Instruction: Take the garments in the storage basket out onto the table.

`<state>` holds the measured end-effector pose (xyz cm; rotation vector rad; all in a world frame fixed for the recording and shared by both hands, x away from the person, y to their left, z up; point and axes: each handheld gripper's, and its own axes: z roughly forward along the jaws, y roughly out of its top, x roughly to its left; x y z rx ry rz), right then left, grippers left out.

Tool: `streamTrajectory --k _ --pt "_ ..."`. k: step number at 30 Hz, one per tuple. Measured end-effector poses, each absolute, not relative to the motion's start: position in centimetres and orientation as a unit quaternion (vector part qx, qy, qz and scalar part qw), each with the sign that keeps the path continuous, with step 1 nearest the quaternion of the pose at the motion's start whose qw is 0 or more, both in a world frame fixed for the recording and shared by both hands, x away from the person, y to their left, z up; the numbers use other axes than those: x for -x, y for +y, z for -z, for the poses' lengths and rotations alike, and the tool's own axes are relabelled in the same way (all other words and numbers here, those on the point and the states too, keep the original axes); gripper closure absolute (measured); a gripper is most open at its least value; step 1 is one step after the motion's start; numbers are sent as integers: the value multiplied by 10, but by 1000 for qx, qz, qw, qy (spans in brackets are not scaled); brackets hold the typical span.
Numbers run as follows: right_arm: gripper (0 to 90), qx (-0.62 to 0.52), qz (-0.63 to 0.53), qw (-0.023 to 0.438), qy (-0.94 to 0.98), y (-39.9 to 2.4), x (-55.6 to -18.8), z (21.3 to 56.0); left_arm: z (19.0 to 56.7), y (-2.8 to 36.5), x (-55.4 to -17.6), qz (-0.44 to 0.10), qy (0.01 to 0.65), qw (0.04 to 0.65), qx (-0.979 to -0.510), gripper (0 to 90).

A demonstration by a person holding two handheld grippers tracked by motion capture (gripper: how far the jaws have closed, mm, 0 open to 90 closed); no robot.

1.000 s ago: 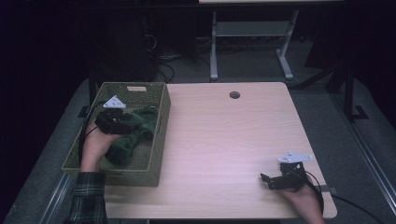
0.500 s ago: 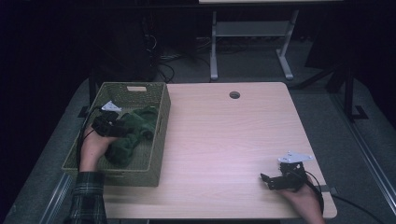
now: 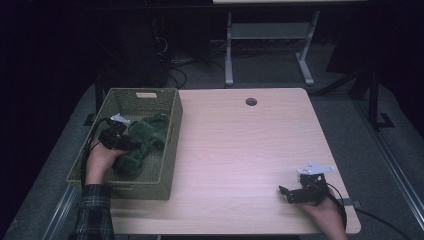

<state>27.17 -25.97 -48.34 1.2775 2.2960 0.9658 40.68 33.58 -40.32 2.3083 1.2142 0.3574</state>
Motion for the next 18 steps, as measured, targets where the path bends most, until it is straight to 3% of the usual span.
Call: streamTrajectory --k 10,18 --pt "13 -450 -340 170 808 -260 -272 483 403 335 -406 -105 464 251 -843 815" --pt "13 -450 -340 170 808 -260 -272 483 392 334 -403 -95 466 274 -836 851"
